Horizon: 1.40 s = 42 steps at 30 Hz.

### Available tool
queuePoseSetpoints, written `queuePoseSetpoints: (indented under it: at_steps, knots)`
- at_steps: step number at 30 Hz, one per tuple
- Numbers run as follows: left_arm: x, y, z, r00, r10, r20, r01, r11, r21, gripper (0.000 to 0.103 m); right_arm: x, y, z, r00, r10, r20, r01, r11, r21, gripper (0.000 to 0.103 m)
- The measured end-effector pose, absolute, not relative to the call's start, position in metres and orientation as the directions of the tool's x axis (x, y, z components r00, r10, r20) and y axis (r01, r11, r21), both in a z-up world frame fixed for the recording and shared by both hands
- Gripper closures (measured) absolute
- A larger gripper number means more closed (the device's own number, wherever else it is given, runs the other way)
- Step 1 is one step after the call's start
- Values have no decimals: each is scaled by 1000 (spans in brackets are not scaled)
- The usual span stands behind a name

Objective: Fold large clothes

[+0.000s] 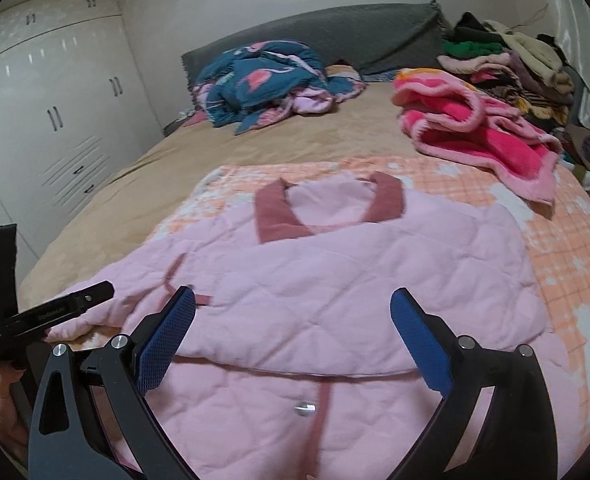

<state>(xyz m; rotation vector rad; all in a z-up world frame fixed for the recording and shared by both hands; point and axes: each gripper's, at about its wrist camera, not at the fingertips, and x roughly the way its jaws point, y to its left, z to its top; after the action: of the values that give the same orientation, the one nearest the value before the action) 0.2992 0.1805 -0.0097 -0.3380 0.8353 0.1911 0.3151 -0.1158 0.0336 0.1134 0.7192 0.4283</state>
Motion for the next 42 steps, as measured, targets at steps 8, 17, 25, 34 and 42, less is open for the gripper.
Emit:
queuePoseSetpoints:
  at_steps: [8, 17, 25, 34, 42]
  knots:
    - [284, 217, -4, 680, 39, -732, -334, 905, -263, 9, 307, -73, 45, 657, 461, -597, -412, 882, 228, 5]
    - [268, 258, -2, 691, 96, -717, -422, 858, -292, 9, 304, -14, 50, 608, 513, -606, -511, 837, 195, 5]
    - [258, 295, -8, 655, 193, -731, -533, 804, -265, 9, 302, 40, 54, 564, 556, -610, -601, 784, 158, 5]
    - [241, 332, -15, 594, 299, -747, -664, 707, -245, 9, 296, 94, 57, 516, 585, -626, -682, 722, 113, 5]
    - [220, 368, -21, 506, 417, -755, -784, 587, -202, 9, 295, 122, 53, 476, 609, -635, -720, 685, 117, 5]
